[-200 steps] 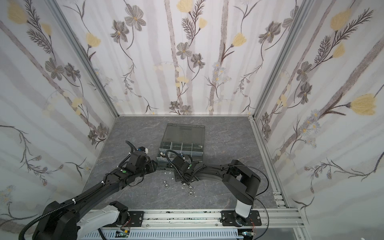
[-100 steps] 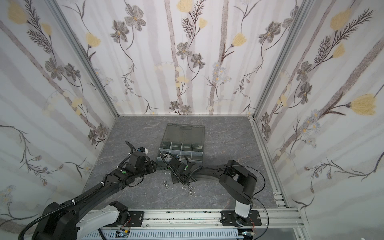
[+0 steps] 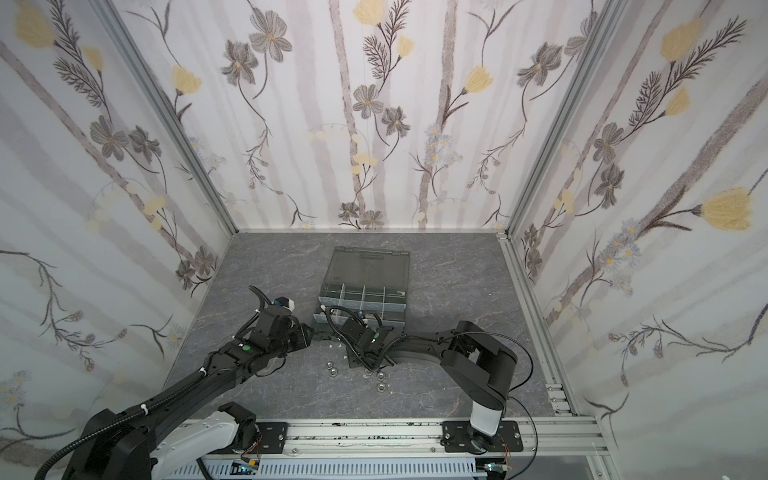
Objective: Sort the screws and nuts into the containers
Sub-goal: 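Close the right gripper on a silver wing nut at the pile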
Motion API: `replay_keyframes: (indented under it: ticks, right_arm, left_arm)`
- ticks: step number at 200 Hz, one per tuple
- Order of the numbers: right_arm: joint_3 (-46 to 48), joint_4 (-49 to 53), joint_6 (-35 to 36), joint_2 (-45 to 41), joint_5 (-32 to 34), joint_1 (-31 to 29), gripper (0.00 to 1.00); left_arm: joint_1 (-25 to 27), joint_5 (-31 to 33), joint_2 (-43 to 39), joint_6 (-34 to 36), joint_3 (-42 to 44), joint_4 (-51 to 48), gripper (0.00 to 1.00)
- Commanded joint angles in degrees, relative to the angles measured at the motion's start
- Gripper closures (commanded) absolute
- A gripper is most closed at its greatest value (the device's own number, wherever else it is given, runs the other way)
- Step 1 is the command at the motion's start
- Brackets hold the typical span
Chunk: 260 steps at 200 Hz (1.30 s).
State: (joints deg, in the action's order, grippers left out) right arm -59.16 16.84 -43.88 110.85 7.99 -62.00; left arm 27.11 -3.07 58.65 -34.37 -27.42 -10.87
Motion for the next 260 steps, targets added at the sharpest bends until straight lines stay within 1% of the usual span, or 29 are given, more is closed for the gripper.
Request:
replay_keyframes:
  ticks: [1, 85, 131, 164, 198, 260]
  right_arm:
    - [-1.34, -2.86, 0.77, 1.06, -1.35, -0.05, 0.51]
    - [-3.77, -2.80, 2.70, 3.07, -2.44, -0.23, 0.51]
    - [-3.86, -1.22, 2.39, 2.54, -0.62, -0.48, 0.52]
    - [-3.59, 0.28, 0.74, 1.45, 1.52, -0.43, 0.52]
    - [-4.70, 2.17, 0.10, 1.70, 3.65, -0.41, 0.50]
    - [-6.30, 3.16, -0.13, 4.15, 2.38, -0.56, 0.51]
  left_arm:
    - [-0.04, 0.39, -0.54, -0.20, 0.24, 0.59, 0.63]
    - [-0.04, 0.31, -1.17, -0.59, 1.02, 0.59, 0.63]
    - [-0.04, 0.41, -1.44, -0.61, 1.27, 0.59, 0.63]
    - [-0.04, 0.29, -1.52, -0.67, 1.46, 0.59, 0.63]
    - [-0.04, 0.31, -1.48, -0.42, 1.34, 0.59, 0.63]
    - [-0.04, 0.14, -1.88, -0.43, 1.64, 0.68, 0.63]
